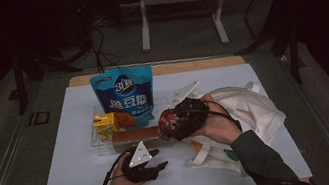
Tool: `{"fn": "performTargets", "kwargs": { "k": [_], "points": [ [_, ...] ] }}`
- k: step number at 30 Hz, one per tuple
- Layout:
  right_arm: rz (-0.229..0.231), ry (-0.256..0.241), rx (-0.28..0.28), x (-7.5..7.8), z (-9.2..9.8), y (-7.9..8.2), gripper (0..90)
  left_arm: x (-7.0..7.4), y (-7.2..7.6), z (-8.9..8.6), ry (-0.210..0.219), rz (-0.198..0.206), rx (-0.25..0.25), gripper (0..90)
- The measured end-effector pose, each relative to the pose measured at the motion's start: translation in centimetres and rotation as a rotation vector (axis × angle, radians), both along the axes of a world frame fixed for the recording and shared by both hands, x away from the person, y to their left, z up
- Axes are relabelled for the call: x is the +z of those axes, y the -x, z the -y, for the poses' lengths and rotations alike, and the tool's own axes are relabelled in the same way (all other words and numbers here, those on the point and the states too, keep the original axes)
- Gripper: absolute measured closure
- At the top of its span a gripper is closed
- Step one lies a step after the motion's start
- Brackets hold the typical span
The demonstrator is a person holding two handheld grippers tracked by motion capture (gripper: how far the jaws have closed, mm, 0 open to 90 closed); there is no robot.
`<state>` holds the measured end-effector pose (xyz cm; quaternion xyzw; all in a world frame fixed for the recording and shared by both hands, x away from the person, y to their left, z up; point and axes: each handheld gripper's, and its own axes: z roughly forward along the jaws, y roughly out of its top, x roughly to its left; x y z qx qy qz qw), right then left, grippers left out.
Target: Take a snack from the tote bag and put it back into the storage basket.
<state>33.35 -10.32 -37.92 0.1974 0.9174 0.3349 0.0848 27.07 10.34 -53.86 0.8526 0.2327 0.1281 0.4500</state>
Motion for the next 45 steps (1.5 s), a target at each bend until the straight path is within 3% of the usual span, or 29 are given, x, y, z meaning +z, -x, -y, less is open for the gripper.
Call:
{"fn": "performTargets", "kwargs": {
  "k": [16, 45],
  "points": [
    [0.000, -0.002, -0.001, 0.2, -1.7, -1.6, 25.3, 0.0, 0.0, 0.0, 0.001, -0.001, -0.001, 47.0],
    [0.008, 0.008, -0.044, 0.5, -2.5, -4.6, 25.3, 0.0, 0.0, 0.0, 0.002, -0.001, -0.002, 47.0]
  ]
}}
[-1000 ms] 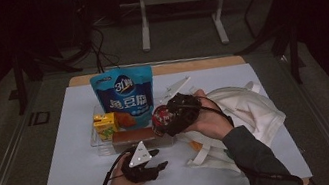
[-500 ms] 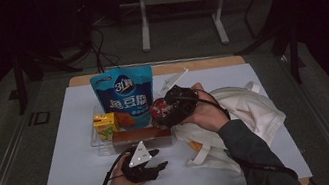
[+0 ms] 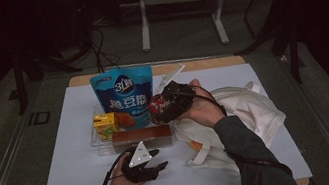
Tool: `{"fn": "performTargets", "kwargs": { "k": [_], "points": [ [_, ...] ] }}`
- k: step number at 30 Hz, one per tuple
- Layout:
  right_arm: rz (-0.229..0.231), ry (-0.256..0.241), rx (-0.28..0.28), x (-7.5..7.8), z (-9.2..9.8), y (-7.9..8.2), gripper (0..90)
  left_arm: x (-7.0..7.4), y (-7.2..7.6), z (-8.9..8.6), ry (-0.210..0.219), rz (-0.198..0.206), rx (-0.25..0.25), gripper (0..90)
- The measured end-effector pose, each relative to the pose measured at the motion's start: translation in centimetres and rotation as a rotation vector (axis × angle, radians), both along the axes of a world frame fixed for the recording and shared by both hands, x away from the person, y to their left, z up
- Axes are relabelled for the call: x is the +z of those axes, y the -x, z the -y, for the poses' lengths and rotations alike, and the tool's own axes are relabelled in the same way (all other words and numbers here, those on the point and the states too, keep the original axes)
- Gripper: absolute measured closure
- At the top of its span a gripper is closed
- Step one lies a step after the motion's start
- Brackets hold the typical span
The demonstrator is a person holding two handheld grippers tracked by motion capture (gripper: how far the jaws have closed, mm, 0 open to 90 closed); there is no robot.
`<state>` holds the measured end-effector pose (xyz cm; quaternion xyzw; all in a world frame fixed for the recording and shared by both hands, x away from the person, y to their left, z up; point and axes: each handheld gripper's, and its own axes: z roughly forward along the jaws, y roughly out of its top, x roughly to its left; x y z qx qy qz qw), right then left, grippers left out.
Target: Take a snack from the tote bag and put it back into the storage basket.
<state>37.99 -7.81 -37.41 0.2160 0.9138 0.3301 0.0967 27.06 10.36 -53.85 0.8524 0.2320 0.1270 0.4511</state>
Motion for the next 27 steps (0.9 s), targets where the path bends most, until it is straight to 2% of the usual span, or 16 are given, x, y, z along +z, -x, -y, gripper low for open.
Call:
{"fn": "performTargets", "kwargs": {
  "k": [10, 14, 27],
  "points": [
    [0.002, 0.003, -0.005, -0.4, -0.2, -0.8, 25.3, 0.0, 0.0, 0.0, 0.002, -0.004, 0.001, 46.9],
    [-0.010, 0.002, -0.021, -0.6, -0.1, -1.2, 25.3, 0.0, -0.1, 0.0, 0.003, -0.005, 0.002, 46.9],
    [-0.023, 0.016, -0.023, -1.1, -0.8, -2.0, 25.3, 0.0, -0.1, -0.1, 0.015, -0.016, 0.005, 46.8]
  ]
}}
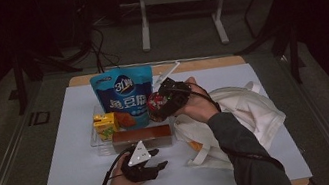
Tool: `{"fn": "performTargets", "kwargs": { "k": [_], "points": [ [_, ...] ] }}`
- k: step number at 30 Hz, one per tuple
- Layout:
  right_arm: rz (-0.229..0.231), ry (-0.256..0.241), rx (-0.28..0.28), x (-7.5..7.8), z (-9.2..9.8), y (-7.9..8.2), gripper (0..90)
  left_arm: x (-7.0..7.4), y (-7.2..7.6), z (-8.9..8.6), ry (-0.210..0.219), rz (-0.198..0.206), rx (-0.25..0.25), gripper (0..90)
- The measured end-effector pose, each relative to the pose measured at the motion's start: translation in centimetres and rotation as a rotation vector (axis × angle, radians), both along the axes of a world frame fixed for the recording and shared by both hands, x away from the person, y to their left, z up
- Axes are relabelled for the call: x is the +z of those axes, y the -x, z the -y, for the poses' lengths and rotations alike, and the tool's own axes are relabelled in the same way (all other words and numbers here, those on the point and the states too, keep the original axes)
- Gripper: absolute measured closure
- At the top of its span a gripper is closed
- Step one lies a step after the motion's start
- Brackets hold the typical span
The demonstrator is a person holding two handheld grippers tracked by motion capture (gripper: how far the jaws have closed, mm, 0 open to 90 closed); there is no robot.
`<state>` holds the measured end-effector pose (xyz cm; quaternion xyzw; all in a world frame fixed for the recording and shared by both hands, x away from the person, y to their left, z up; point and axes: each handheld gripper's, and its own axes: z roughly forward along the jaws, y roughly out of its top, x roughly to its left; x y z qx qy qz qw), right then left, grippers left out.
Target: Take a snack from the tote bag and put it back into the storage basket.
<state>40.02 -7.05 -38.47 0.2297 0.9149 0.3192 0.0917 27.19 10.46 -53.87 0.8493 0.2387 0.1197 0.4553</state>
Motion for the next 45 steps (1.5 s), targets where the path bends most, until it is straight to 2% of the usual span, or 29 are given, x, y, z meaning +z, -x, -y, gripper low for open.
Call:
{"fn": "performTargets", "kwargs": {
  "k": [8, 20, 27, 29, 38, 45],
  "points": [
    [-0.009, 0.000, -0.002, -0.3, 0.0, -0.5, 25.3, 0.0, -0.1, 0.0, 0.001, -0.006, 0.002, 46.8],
    [-0.023, -0.002, -0.024, -1.4, -0.1, -1.0, 25.3, 0.0, 0.0, 0.0, -0.001, 0.000, 0.001, 46.8],
    [-0.030, 0.020, -0.020, -2.4, -0.4, -1.3, 25.2, 0.0, 0.0, 0.0, 0.000, 0.001, 0.000, 46.8],
    [-0.039, 0.030, -0.035, -2.9, -0.4, -1.4, 25.3, 0.0, 0.0, 0.0, -0.002, 0.002, -0.001, 46.8],
    [-0.032, 0.026, -0.047, -3.5, -0.4, -1.6, 25.3, 0.0, 0.0, 0.0, -0.003, 0.006, -0.003, 46.7],
    [-0.025, 0.046, -0.045, -4.0, -0.9, -1.7, 25.4, 0.0, 0.1, 0.0, -0.002, 0.008, -0.001, 46.7]
  ]
}}
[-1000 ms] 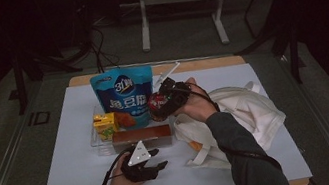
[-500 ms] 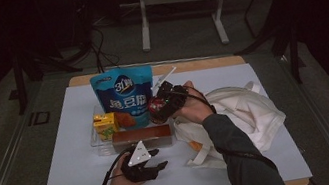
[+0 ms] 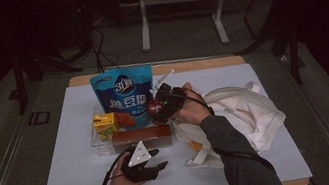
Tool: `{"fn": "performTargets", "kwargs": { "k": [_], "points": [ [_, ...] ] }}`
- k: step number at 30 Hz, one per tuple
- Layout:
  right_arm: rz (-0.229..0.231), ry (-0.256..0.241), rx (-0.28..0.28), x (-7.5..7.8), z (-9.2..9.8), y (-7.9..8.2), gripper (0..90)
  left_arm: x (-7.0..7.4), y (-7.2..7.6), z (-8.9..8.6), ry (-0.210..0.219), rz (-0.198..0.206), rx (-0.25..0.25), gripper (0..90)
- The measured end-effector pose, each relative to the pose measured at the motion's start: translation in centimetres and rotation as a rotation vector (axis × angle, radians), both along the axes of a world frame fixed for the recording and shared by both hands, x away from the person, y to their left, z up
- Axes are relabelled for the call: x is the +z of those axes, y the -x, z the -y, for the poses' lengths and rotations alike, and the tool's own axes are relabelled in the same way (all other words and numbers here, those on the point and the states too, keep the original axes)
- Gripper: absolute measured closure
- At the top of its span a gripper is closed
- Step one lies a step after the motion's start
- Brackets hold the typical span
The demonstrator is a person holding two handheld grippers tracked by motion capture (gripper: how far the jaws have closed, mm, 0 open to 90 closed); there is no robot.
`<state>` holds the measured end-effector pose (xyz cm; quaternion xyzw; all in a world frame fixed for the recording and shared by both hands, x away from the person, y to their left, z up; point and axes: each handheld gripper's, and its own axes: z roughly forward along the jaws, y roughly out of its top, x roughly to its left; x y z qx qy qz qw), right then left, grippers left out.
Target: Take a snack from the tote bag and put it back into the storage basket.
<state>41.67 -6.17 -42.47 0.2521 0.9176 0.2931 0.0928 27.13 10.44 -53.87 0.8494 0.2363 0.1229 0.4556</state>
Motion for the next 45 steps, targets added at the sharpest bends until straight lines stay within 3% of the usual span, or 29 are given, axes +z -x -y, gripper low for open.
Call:
{"fn": "performTargets", "kwargs": {
  "k": [14, 19, 24, 34, 45],
  "points": [
    [0.027, -0.018, -0.029, -0.8, -0.2, -0.4, 25.5, 0.0, 0.0, 0.0, -0.005, 0.003, -0.002, 46.7],
    [0.021, 0.003, -0.023, -1.5, -0.5, -0.3, 25.4, 0.0, 0.0, 0.0, -0.002, 0.001, -0.003, 46.7],
    [-0.003, -0.008, -0.025, -1.8, -0.4, -0.3, 25.3, 0.0, 0.0, 0.0, 0.001, -0.001, -0.002, 46.7],
    [-0.013, 0.052, 0.003, -2.5, -0.5, -0.3, 25.2, 0.0, 0.1, 0.0, -0.006, 0.004, -0.004, 46.7],
    [-0.021, 0.067, 0.001, -2.8, -0.5, -0.3, 25.0, 0.0, 0.1, 0.0, -0.005, 0.003, -0.005, 46.7]
  ]
}}
